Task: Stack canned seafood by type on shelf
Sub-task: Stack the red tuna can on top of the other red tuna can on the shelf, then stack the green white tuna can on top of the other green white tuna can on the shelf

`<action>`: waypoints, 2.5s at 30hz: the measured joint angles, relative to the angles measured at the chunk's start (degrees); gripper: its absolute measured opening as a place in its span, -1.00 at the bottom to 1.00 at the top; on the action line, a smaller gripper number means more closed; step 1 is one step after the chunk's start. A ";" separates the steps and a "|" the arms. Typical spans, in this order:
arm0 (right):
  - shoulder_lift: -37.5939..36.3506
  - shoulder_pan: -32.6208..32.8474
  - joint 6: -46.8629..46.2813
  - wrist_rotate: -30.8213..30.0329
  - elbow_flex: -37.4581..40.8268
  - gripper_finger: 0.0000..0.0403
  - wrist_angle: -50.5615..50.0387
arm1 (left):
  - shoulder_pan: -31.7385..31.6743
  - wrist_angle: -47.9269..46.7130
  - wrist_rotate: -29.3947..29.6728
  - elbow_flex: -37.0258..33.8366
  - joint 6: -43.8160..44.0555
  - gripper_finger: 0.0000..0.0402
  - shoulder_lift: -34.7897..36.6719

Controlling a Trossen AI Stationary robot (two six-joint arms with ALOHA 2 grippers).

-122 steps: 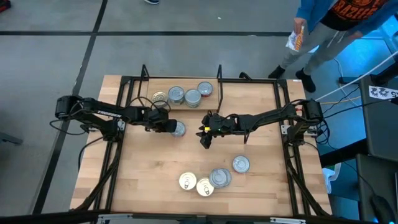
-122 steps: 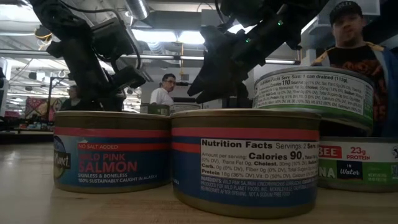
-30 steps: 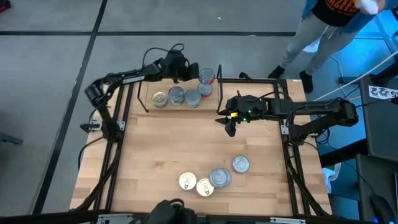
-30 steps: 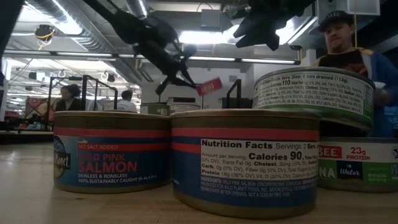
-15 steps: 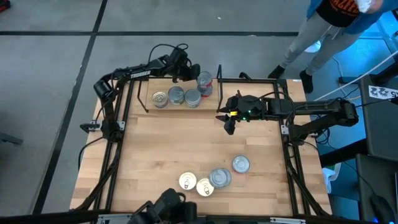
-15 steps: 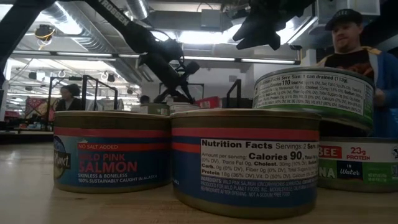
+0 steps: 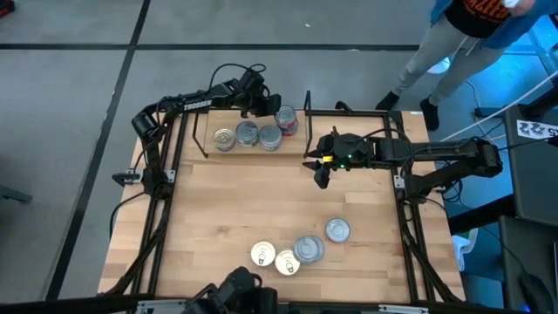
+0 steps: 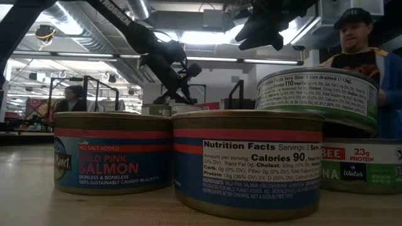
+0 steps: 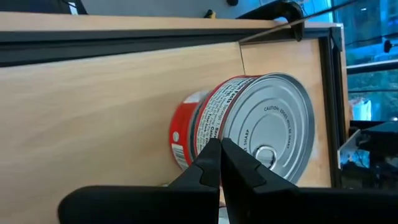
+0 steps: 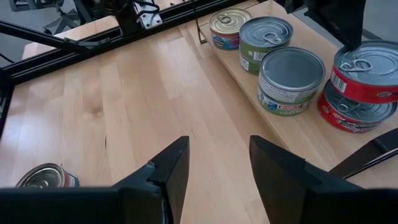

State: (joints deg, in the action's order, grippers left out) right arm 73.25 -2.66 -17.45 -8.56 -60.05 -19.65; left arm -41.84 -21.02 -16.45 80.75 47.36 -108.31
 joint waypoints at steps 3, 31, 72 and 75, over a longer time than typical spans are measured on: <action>0.00 0.00 -0.02 0.00 0.00 -0.16 0.01 | 0.64 0.05 0.00 0.00 -0.11 -1.00 0.00; 0.00 0.00 -0.02 0.00 0.00 -0.16 0.01 | 1.83 -1.50 3.87 -0.07 -2.07 -1.00 0.00; 0.02 0.00 -0.20 0.19 0.00 -0.15 -2.68 | -0.71 5.25 0.50 -0.11 -6.36 -0.62 4.36; 0.02 0.07 -0.24 0.59 0.00 -0.15 -4.92 | -1.07 7.16 -0.42 -0.11 -9.09 -0.65 7.33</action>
State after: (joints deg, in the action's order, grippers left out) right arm 73.28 -2.59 -17.69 -7.97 -60.05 -24.57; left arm -42.92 -13.86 -16.87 80.64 38.27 -100.98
